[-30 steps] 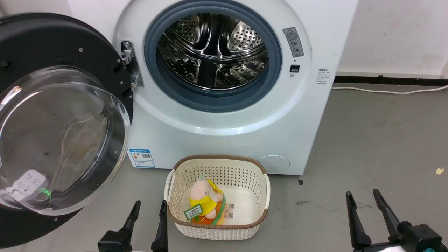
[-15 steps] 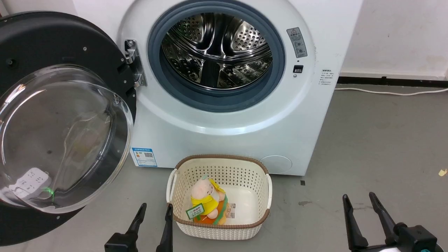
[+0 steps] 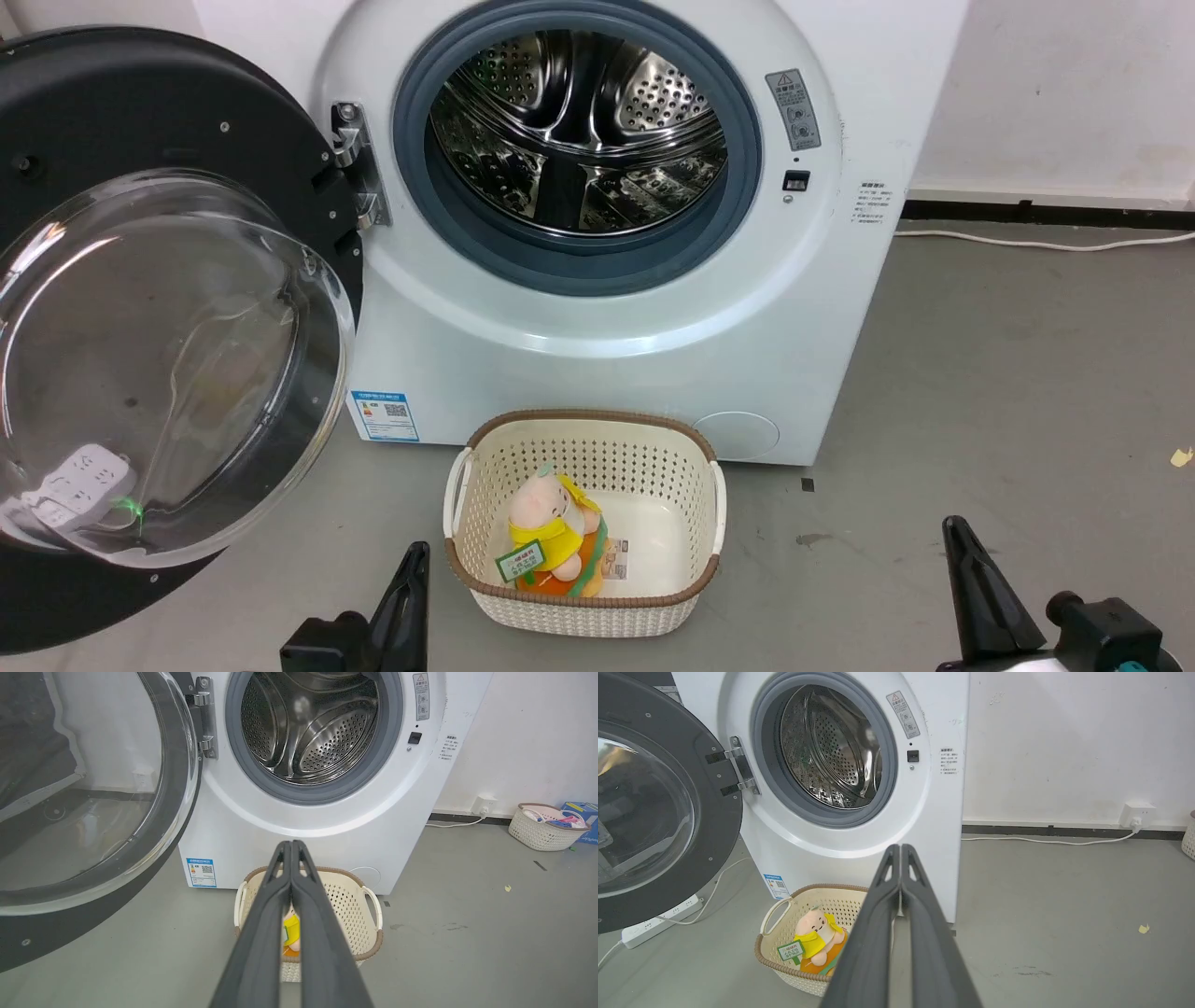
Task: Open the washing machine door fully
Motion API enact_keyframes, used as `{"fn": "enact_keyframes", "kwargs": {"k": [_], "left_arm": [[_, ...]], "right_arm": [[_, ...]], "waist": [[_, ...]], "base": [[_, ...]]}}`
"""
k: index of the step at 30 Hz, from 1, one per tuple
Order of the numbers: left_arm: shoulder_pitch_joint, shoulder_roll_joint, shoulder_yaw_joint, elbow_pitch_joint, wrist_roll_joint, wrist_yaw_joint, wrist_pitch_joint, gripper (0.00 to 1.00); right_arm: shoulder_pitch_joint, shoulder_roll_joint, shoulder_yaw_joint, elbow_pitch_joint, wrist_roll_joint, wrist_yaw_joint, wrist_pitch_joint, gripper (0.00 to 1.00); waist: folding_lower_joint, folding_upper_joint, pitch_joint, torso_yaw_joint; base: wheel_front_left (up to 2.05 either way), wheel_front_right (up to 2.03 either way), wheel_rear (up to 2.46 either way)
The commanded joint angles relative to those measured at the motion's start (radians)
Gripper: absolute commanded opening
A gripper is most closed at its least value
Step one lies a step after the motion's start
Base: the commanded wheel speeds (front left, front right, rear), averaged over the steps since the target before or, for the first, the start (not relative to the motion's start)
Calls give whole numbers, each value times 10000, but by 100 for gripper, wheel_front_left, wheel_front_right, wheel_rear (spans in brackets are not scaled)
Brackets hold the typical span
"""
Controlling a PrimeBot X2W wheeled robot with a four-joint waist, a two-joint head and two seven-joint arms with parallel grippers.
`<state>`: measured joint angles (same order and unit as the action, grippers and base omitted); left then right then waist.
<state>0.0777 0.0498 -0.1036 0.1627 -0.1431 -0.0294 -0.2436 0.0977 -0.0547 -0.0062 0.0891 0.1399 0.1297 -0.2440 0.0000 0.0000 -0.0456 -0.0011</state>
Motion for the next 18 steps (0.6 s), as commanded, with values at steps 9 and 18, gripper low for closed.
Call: {"fn": "enact_keyframes", "kwargs": {"k": [9,18], "left_arm": [[-99,2,116,-173,174,38,210,0],[-168,3,209,-320,302,64,435,0]], "right_arm": [[-125,6,8,-101,-165,1,205,0],[-211,10,14,-181,-290,2,431,0]], "waist": [[0,0,34,1],[0,0,76,2]], "base": [[0,0,0],[0,0,0]]}}
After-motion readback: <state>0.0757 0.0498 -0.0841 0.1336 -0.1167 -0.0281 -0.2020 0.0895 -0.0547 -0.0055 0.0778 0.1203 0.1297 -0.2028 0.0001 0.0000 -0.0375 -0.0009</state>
